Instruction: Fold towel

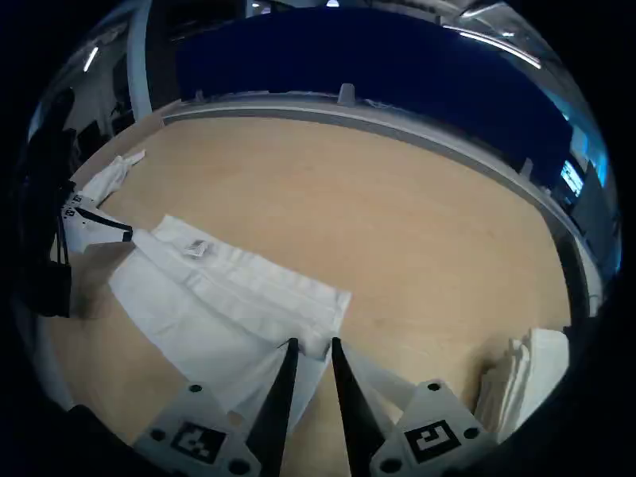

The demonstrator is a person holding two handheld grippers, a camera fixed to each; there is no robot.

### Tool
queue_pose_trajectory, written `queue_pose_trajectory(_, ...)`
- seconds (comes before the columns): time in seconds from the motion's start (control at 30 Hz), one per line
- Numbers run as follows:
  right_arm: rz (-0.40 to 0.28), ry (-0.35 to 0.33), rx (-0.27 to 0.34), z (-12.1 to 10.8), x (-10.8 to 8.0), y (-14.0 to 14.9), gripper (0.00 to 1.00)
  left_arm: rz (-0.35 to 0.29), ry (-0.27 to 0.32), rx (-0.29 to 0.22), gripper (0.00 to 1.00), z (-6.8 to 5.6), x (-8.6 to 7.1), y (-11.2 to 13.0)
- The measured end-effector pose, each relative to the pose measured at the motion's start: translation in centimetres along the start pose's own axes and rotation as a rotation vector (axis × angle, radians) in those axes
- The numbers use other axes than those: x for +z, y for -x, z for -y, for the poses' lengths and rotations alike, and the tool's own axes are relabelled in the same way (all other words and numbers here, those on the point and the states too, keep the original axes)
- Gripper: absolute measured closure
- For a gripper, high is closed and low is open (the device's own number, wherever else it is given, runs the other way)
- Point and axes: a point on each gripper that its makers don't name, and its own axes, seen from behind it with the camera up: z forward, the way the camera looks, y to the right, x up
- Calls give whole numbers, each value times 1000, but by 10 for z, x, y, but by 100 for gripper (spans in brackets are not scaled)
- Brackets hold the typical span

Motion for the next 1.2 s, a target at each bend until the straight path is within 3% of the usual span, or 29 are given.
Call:
queue_pose_trajectory(0.23,-24,34,15,-10,0,-10,43,-15,-15,-12,85,5,-1,-7)
queue_pose_trajectory(0.37,-43,45,29,-14,-4,-16,35,-26,-16,-26,68,7,-8,-11)
queue_pose_trajectory(0.5,-53,48,40,-16,-7,-18,17,-28,-14,-41,48,9,-13,-11)
queue_pose_trajectory(0.77,-56,45,51,-17,-13,-14,9,-24,-18,-47,13,12,-19,-5)
queue_pose_trajectory(1.2,-57,32,42,-8,-30,-3,9,-20,-47,-48,10,11,-34,8)
